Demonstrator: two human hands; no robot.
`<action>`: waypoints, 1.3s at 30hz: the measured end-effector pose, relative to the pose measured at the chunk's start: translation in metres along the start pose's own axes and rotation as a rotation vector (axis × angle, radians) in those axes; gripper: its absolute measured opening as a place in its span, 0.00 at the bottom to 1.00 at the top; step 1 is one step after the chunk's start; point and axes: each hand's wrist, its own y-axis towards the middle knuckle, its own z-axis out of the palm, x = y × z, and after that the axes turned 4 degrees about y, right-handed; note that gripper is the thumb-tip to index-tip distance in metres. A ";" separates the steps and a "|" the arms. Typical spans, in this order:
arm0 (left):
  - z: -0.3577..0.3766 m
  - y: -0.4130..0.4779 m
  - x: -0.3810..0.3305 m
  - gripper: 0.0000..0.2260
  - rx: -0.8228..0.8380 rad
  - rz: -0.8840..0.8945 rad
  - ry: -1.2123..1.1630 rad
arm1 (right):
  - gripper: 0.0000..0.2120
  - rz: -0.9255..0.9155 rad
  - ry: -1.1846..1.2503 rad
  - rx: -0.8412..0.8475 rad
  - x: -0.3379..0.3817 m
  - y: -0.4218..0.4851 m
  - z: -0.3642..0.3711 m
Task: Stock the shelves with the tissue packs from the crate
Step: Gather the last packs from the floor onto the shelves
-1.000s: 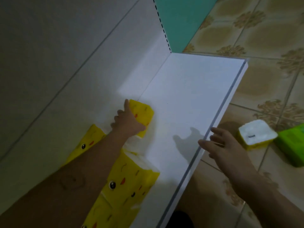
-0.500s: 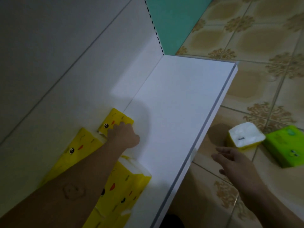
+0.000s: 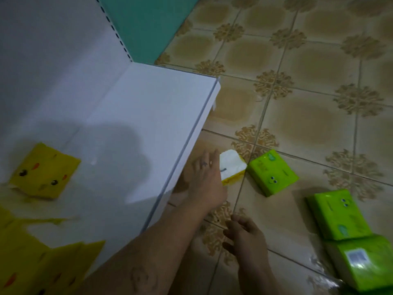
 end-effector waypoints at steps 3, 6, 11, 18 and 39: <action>0.031 0.018 -0.005 0.51 -0.021 -0.111 -0.154 | 0.04 0.105 0.067 0.008 -0.007 0.004 -0.012; 0.042 0.024 0.005 0.39 -0.078 -0.268 -0.302 | 0.02 0.119 0.082 0.027 -0.001 0.007 -0.019; 0.028 -0.023 0.031 0.19 -0.169 -0.158 -0.297 | 0.09 0.130 0.105 0.049 0.007 0.002 -0.010; -0.051 -0.130 0.045 0.26 -0.162 0.412 -0.125 | 0.28 0.259 0.395 0.324 0.042 -0.033 -0.017; -0.161 -0.203 0.038 0.52 -0.046 -0.102 -0.050 | 0.26 -0.326 -0.073 0.374 0.081 -0.152 0.041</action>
